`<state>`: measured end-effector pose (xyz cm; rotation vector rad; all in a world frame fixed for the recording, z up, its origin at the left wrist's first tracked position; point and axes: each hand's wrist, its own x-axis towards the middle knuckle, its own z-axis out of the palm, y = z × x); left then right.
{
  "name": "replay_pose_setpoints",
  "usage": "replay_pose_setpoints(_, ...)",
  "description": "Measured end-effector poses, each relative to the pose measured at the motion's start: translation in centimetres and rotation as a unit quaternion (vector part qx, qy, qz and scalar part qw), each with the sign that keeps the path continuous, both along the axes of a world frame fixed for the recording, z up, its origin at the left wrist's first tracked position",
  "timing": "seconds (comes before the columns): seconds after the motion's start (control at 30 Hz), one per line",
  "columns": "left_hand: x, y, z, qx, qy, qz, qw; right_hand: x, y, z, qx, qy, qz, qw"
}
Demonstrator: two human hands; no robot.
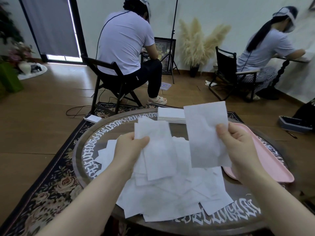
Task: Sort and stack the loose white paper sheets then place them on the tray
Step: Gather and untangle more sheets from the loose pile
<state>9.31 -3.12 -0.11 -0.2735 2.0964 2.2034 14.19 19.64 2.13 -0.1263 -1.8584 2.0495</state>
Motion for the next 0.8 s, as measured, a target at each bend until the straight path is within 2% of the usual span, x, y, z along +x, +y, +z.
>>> replay_pose_setpoints(0.1,0.1,0.3,-0.1,0.013,0.010,0.034,0.999,0.5,-0.4,0.2,-0.075,-0.011,0.082,0.994)
replay_pose_setpoints(0.27,1.3,2.3,0.1,0.082,0.032,-0.076,0.993,0.6,-2.3,-1.4,-0.051,-0.102,0.079,0.990)
replay_pose_setpoints(0.33,1.4,2.6,0.1,0.092,0.044,-0.089,0.991,0.4,-2.4,-1.6,-0.058,-0.112,0.085,0.988)
replay_pose_setpoints(0.47,1.5,2.7,0.2,0.109,0.062,-0.095,0.988,0.4,-2.0,-1.2,-0.040,-0.101,0.106,0.989)
replay_pose_setpoints(0.63,1.6,2.5,-0.1,0.090,0.072,-0.117,0.986,0.7,-1.8,-1.1,0.009,-0.077,0.084,0.993)
replay_pose_setpoints(0.8,1.7,2.7,-0.1,0.106,0.077,-0.133,0.982,0.7,-2.0,-1.1,-0.001,-0.070,0.098,0.993)
